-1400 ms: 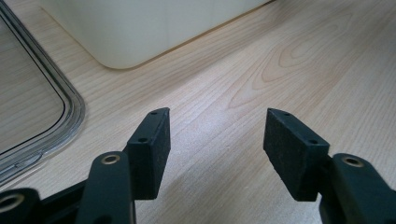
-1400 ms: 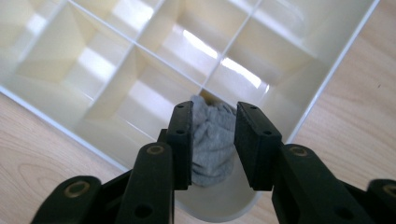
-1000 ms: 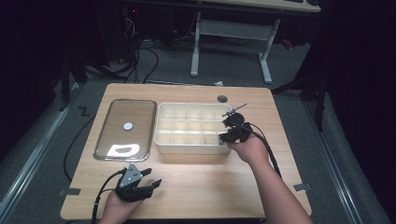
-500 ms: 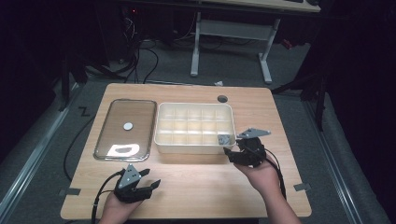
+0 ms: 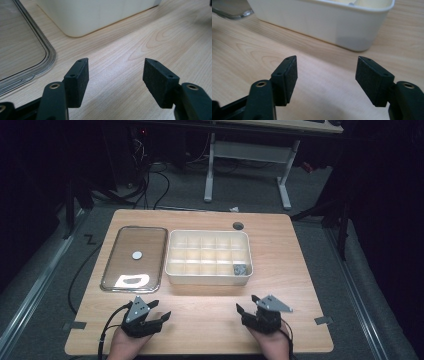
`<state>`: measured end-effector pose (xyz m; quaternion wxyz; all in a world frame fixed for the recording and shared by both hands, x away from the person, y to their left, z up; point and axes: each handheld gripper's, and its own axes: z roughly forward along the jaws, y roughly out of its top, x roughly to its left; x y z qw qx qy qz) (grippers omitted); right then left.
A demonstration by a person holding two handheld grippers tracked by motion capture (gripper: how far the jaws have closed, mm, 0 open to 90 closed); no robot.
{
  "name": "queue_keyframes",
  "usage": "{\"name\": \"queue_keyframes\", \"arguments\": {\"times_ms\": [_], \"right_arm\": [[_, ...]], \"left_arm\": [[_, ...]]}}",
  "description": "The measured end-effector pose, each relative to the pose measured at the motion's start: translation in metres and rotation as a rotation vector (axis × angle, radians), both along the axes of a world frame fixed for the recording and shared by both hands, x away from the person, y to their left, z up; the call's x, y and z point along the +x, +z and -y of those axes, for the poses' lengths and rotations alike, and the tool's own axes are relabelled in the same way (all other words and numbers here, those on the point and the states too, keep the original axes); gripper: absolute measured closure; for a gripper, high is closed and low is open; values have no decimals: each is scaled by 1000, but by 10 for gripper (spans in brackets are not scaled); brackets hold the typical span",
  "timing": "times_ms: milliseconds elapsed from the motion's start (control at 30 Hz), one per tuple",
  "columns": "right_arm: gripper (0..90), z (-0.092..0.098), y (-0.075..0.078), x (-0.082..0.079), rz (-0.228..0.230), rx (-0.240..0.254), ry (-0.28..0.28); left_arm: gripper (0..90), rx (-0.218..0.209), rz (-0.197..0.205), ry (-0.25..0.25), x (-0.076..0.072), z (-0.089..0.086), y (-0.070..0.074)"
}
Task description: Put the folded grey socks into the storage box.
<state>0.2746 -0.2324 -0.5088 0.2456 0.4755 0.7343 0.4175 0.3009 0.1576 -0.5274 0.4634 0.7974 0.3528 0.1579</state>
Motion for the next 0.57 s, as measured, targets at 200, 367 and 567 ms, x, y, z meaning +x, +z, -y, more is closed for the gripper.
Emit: {"name": "queue_keyframes", "arguments": {"times_ms": [200, 367, 567], "right_arm": [[358, -1, -7, -10, -30, -5, 31], [365, 2, -10, -10, -27, -17, 32], [369, 0, -11, -10, -33, -10, 30]], "left_arm": [[376, 11, 4, -8, 0, 6, 0], [371, 21, 11, -14, -1, 8, 0], [365, 11, 16, 0, -1, 3, 2]]}}
